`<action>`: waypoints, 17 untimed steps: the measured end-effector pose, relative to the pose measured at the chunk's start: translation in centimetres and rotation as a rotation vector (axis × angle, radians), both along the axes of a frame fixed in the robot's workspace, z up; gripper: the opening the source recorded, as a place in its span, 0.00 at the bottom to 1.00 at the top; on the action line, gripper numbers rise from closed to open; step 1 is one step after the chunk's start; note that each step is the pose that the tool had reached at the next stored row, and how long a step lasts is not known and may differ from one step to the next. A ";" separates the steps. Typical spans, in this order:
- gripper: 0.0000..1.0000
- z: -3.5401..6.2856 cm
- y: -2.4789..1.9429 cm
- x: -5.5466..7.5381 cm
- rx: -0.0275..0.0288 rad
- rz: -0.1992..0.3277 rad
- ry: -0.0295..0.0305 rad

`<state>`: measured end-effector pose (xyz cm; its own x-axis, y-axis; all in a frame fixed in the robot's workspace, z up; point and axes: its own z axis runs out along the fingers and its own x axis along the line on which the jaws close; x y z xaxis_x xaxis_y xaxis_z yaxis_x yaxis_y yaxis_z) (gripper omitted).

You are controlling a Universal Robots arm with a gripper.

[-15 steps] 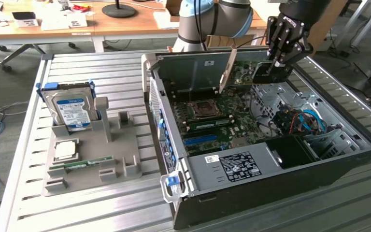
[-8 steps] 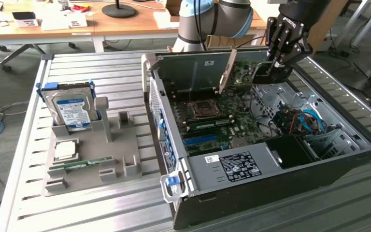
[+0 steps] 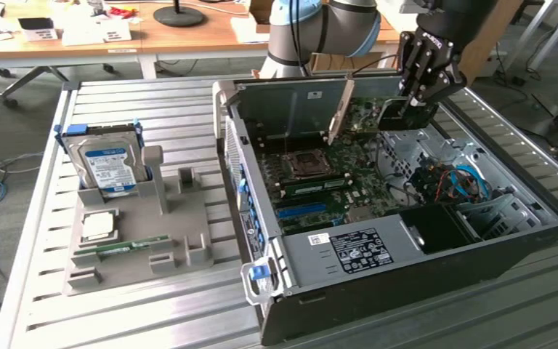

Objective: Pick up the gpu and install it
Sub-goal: 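Insert the gpu into the slot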

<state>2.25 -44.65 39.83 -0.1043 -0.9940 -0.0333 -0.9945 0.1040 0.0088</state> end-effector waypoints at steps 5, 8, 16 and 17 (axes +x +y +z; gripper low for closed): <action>0.27 -0.48 0.00 0.0 -0.0002 0.000 0.0000; 0.27 -0.62 0.00 0.0 -0.0003 0.000 0.0000; 0.27 -0.68 0.00 -0.3 0.0000 0.000 -0.0001; 0.27 -0.69 0.00 -0.4 0.0000 0.000 -0.0001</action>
<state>1.83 -44.66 39.14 -0.1043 -0.9940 -0.0333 -0.9945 0.1040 0.0087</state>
